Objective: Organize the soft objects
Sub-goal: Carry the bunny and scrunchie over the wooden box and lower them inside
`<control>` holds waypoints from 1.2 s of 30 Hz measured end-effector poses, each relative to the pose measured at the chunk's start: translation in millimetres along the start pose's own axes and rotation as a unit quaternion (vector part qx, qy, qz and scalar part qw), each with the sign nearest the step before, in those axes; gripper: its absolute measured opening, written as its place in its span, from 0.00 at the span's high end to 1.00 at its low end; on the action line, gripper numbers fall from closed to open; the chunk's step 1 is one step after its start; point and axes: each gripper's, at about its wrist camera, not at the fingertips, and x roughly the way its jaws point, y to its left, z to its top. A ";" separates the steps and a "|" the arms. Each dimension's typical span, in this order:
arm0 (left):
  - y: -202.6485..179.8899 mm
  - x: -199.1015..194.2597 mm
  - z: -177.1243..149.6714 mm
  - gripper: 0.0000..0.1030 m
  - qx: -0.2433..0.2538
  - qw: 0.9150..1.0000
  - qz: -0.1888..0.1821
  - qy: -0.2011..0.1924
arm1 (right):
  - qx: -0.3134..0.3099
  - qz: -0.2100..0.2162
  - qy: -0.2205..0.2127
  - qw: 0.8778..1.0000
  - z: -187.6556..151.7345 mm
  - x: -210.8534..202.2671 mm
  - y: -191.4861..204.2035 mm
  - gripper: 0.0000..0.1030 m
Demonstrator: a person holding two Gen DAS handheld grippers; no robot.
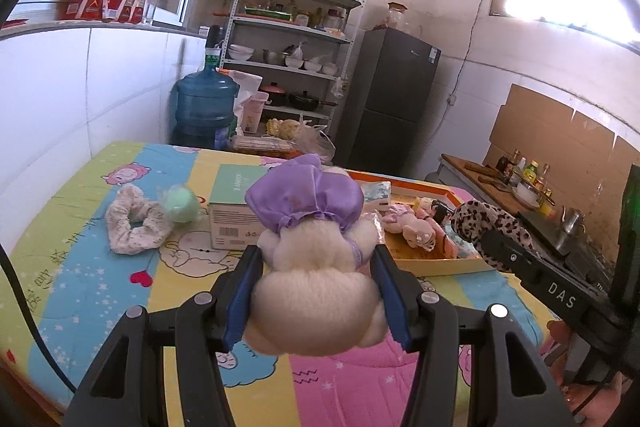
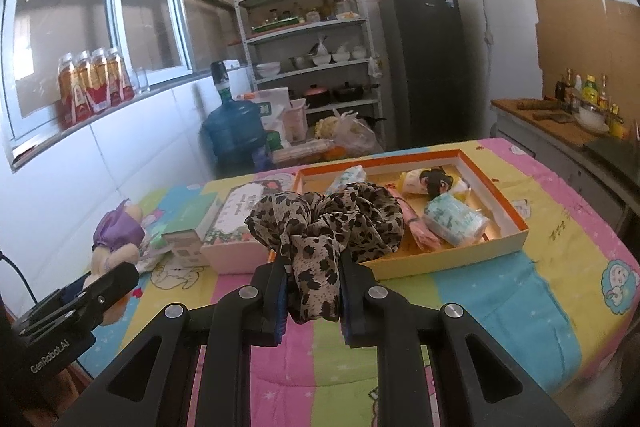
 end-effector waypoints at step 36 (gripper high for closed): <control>-116.7 106.5 20.3 0.46 0.083 0.996 0.002 0.016 | 0.074 -0.005 -0.038 0.996 19.6 25.2 -133.5 0.80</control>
